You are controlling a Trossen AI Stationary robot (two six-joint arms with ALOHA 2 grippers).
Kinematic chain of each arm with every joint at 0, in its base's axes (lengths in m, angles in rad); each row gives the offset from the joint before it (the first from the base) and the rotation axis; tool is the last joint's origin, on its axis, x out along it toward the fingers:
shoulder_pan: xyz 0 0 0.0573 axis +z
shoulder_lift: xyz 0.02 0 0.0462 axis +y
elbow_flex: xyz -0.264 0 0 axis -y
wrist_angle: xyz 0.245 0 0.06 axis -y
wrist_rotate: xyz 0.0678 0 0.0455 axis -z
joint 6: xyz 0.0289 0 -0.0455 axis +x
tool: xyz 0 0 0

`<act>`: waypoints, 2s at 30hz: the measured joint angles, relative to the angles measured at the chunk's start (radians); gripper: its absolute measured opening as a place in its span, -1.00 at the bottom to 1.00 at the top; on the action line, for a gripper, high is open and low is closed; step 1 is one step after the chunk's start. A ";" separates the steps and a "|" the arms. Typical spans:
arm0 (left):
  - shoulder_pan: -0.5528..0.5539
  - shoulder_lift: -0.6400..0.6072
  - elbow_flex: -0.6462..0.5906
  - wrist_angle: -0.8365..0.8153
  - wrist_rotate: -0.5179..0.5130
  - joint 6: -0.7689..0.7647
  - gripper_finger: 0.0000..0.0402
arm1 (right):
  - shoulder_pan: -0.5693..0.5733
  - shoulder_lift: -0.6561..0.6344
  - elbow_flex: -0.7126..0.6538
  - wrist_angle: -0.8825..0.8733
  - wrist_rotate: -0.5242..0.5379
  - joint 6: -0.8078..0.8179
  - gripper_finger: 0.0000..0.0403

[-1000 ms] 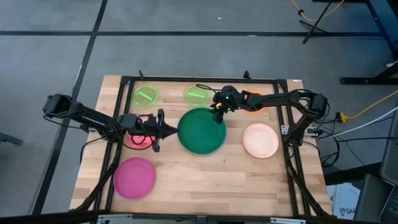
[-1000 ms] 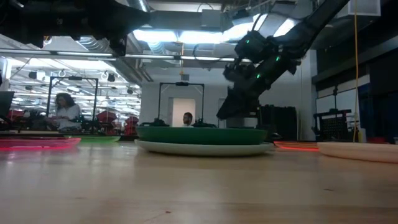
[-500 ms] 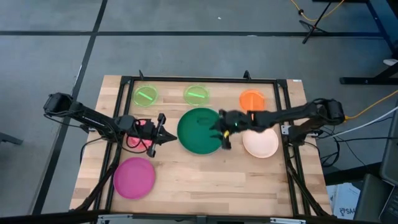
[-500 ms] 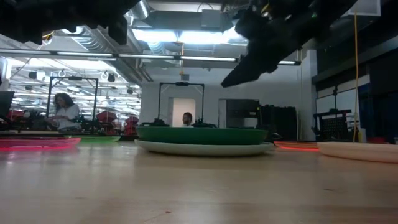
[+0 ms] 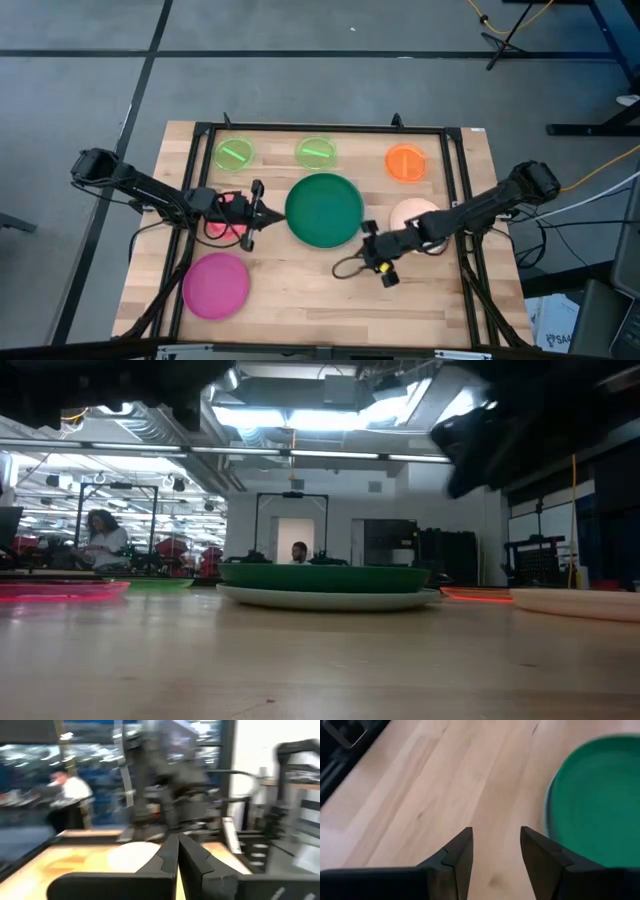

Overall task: Stack plastic plates
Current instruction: Stack the pink plate on top of the dark green plate

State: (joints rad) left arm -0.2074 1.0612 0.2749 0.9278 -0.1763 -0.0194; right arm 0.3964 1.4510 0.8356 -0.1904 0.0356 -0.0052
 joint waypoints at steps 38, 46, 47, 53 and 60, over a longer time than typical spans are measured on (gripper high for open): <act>-0.416 0.300 0.659 -1.469 0.057 -1.192 -0.51 | 0.146 -0.169 0.001 -0.231 0.201 0.045 -0.23; -0.460 0.387 0.659 -1.490 0.171 -1.405 -0.56 | 0.146 -0.169 0.001 -0.231 0.227 0.044 -0.23; -0.459 0.400 0.659 -1.498 0.181 -1.419 -0.57 | 0.146 -0.169 0.001 -0.231 0.229 0.044 -0.23; -0.459 0.470 0.658 -1.536 0.242 -1.509 -0.62 | 0.146 -0.169 0.001 -0.231 0.244 0.044 -0.23; -0.459 0.510 0.658 -1.554 0.265 -1.594 -0.68 | 0.146 -0.169 0.001 -0.231 0.244 0.044 -0.23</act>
State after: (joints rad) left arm -0.6662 1.5714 0.9333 -0.6262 0.0889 -1.6133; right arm 0.5426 1.2819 0.8364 -0.4213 0.2796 0.0391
